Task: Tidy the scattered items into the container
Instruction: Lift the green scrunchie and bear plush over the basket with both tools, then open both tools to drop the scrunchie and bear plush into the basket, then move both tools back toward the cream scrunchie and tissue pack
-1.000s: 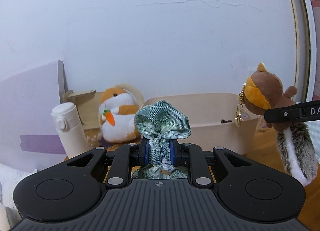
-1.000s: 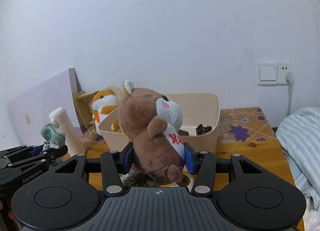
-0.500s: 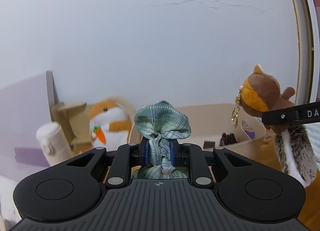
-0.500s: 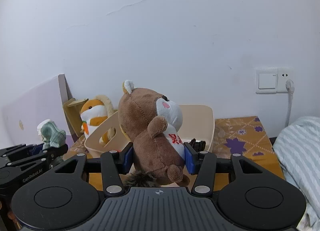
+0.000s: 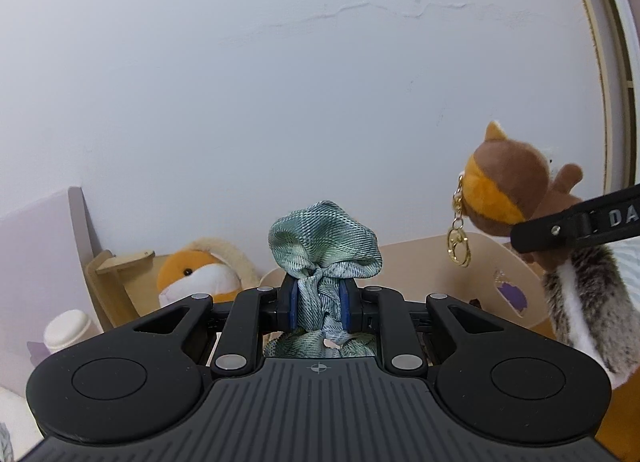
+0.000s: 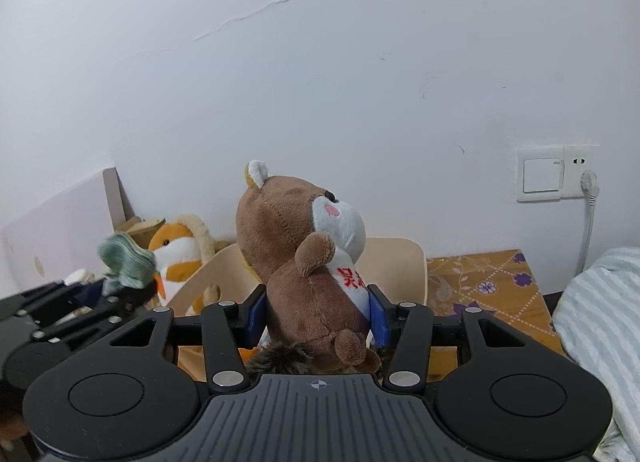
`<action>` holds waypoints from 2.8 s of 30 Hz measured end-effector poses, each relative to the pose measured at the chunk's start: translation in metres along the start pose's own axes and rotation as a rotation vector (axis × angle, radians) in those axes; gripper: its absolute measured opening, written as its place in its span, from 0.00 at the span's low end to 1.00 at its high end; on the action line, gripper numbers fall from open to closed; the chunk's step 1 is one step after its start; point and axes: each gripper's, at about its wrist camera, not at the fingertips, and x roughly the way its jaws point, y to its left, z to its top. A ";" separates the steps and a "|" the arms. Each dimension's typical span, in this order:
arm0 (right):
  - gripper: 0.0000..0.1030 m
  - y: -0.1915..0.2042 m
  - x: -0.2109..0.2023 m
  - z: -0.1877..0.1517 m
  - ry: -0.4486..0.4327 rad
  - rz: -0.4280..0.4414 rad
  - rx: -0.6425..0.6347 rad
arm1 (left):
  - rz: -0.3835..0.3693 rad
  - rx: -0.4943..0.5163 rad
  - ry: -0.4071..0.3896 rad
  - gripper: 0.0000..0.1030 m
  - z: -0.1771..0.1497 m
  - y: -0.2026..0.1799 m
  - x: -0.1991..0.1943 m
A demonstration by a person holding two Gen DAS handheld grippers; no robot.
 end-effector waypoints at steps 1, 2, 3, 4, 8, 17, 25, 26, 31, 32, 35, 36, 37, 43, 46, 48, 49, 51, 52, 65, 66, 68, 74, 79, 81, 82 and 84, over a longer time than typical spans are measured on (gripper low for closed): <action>0.46 -0.001 0.002 0.001 -0.001 -0.003 0.005 | 0.001 -0.004 0.008 0.19 0.001 0.000 0.005; 0.46 -0.002 0.005 0.002 -0.001 -0.006 0.010 | 0.002 -0.009 0.013 0.19 0.002 0.000 0.010; 0.46 -0.003 0.008 0.004 -0.001 -0.010 0.014 | 0.005 -0.017 0.016 0.19 0.003 0.000 0.015; 0.46 -0.003 0.011 0.005 -0.004 -0.018 0.017 | 0.009 -0.024 0.015 0.19 0.004 0.001 0.019; 0.46 -0.007 0.025 0.005 -0.015 -0.067 0.009 | 0.014 -0.022 0.018 0.19 0.009 -0.003 0.035; 0.46 -0.025 0.058 0.010 0.025 -0.091 0.049 | -0.048 -0.050 0.117 0.19 0.006 -0.007 0.074; 0.46 -0.030 0.099 0.009 0.118 -0.069 0.111 | -0.030 -0.038 0.190 0.20 -0.005 -0.015 0.105; 0.46 -0.029 0.102 0.009 0.125 -0.071 0.110 | -0.022 -0.030 0.194 0.20 -0.007 -0.016 0.108; 0.43 -0.021 0.115 0.002 0.156 -0.090 0.073 | -0.011 -0.028 0.238 0.20 -0.018 -0.014 0.127; 0.36 -0.019 0.118 0.001 0.160 -0.096 0.062 | -0.018 -0.035 0.255 0.20 -0.019 -0.013 0.130; 0.30 -0.016 0.123 -0.002 0.169 -0.109 0.032 | -0.044 -0.049 0.303 0.20 -0.024 -0.012 0.141; 0.30 -0.015 0.124 -0.003 0.173 -0.117 0.022 | -0.052 -0.048 0.317 0.20 -0.026 -0.013 0.144; 0.30 -0.014 0.125 -0.004 0.175 -0.123 0.012 | -0.063 -0.045 0.333 0.21 -0.027 -0.013 0.146; 0.44 -0.011 0.110 -0.010 0.146 -0.138 -0.025 | -0.090 -0.032 0.356 0.50 -0.034 -0.018 0.144; 0.51 -0.010 0.099 -0.012 0.129 -0.145 -0.034 | -0.085 -0.023 0.348 0.61 -0.034 -0.018 0.140; 0.56 -0.011 0.091 -0.012 0.116 -0.145 -0.027 | -0.087 -0.025 0.338 0.66 -0.033 -0.019 0.136; 0.57 -0.013 0.086 -0.012 0.110 -0.144 -0.019 | -0.087 -0.026 0.332 0.69 -0.032 -0.019 0.134; 0.60 -0.016 0.076 -0.012 0.094 -0.133 0.005 | -0.084 -0.031 0.322 0.72 -0.031 -0.017 0.129; 0.61 -0.017 0.071 -0.012 0.089 -0.128 0.015 | -0.084 -0.035 0.318 0.73 -0.031 -0.016 0.127; 0.90 -0.024 -0.010 -0.053 0.000 -0.136 -0.032 | -0.059 -0.061 0.153 0.82 -0.050 0.013 0.045; 0.94 -0.023 -0.015 -0.058 -0.003 -0.145 -0.050 | -0.051 -0.065 0.135 0.82 -0.052 0.016 0.035; 0.95 -0.023 -0.022 -0.069 0.002 -0.157 -0.078 | -0.056 -0.079 0.119 0.82 -0.056 0.024 0.019; 0.98 -0.019 -0.031 -0.097 0.037 -0.162 -0.130 | -0.110 -0.176 0.127 0.82 -0.076 0.038 -0.021; 1.00 -0.022 -0.026 -0.115 0.069 -0.152 -0.120 | -0.158 -0.234 0.180 0.82 -0.102 0.033 -0.040; 1.00 -0.024 -0.020 -0.120 0.073 -0.157 -0.109 | -0.175 -0.245 0.204 0.82 -0.112 0.025 -0.043; 1.00 -0.024 -0.018 -0.122 0.075 -0.159 -0.102 | -0.182 -0.250 0.210 0.82 -0.116 0.022 -0.043; 0.99 -0.026 -0.015 -0.128 0.076 -0.152 -0.080 | -0.191 -0.265 0.213 0.82 -0.123 0.016 -0.043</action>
